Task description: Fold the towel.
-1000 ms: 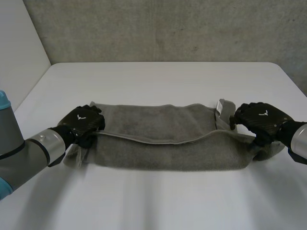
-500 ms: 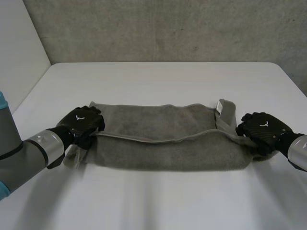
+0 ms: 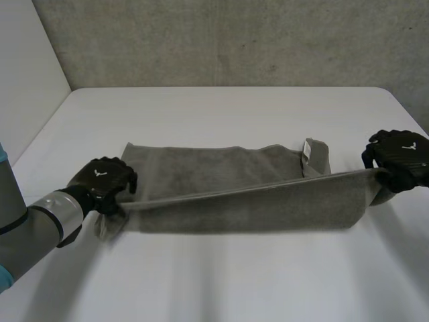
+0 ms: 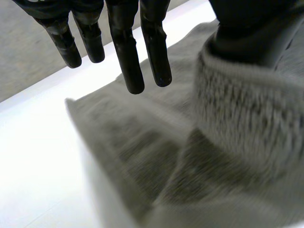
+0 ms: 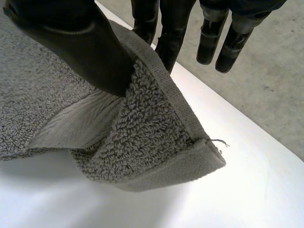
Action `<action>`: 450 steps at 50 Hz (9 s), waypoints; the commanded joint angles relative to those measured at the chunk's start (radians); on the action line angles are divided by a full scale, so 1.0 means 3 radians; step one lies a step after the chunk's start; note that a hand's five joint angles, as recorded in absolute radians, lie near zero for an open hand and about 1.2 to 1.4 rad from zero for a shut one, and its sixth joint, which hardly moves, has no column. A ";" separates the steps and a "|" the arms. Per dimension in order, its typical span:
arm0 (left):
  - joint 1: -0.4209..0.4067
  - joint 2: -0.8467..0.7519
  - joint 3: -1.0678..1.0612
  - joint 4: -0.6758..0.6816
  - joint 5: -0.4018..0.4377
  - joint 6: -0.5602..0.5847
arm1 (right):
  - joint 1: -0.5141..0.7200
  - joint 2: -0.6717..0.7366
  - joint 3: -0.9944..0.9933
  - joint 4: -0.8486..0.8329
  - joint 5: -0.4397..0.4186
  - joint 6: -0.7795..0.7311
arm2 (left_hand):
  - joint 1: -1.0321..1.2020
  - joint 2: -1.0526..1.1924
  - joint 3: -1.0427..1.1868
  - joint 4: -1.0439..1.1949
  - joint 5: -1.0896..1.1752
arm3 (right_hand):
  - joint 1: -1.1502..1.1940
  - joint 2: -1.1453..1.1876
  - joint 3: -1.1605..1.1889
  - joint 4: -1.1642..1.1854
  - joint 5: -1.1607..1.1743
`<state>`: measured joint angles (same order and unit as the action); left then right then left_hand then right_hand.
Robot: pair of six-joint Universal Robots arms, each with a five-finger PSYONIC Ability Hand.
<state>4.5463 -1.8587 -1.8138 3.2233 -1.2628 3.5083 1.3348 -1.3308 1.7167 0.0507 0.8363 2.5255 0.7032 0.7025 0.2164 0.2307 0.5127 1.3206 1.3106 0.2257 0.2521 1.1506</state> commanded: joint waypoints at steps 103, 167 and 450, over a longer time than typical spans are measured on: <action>0.0768 0.2086 -0.0418 -0.0098 0.0983 -0.0542 | -0.1034 -0.1511 -0.0011 0.0603 -0.1663 0.0085 | 0.2310 0.2313 -0.0140 -0.0187 0.2363 | 0.0252 0.0286 -0.0171 -0.0258 0.0237; 0.0191 -0.0354 0.1076 -0.0564 -0.0127 -0.0481 | 0.0802 0.1211 -0.1945 0.0460 0.0649 -0.0022 | 0.2310 0.2313 -0.0140 -0.0187 0.2363 | 0.0252 0.0286 -0.0171 -0.0258 0.0237; -0.1415 -0.0273 0.0059 0.0500 -0.1533 -0.1350 | 0.0884 -0.0007 0.1247 -0.0726 0.0301 -0.0350 | -0.1662 -0.1659 -0.0140 -0.0187 -0.1608 | -0.1848 -0.1815 -0.0171 -0.0258 -0.1863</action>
<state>4.1506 -2.0144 -1.7292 3.3720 -1.7344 3.1015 1.6022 -1.3345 2.0892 -0.1628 0.9256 2.4205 0.3005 0.2521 0.2164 0.2307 0.0593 0.7478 0.7466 0.2257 0.2521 0.5724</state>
